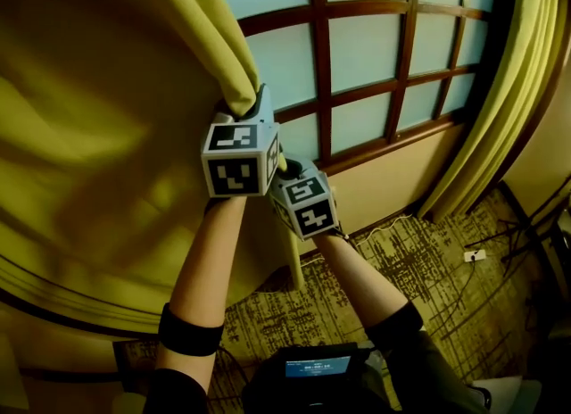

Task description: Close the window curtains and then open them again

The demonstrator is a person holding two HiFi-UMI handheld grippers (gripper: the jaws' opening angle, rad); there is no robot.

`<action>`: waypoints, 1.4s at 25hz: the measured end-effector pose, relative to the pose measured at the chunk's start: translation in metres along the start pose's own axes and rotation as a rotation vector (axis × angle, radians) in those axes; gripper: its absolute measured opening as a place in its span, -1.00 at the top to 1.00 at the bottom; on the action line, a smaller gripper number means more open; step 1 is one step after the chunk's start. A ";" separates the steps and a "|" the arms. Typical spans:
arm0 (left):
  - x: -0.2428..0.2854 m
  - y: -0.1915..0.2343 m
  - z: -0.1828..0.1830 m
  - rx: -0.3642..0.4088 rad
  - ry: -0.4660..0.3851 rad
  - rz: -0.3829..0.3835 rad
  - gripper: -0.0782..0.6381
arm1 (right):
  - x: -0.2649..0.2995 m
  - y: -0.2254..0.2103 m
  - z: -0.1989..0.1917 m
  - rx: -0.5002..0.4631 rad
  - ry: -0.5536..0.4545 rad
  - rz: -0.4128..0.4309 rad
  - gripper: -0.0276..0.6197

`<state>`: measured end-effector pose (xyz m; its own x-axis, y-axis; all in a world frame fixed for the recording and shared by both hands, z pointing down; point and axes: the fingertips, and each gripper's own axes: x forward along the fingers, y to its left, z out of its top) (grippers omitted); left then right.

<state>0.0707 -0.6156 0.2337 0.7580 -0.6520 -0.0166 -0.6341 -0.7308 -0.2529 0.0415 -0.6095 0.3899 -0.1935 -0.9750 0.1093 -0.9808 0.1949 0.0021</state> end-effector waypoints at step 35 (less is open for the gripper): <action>0.150 -0.218 0.066 -0.003 0.047 0.115 0.76 | -0.129 -0.242 -0.007 0.002 0.000 0.092 0.82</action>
<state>0.3323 -0.5410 0.2225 0.6725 -0.7401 -0.0001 -0.7167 -0.6512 -0.2494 0.3041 -0.5305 0.3819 -0.2825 -0.9531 0.1086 -0.9590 0.2831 -0.0103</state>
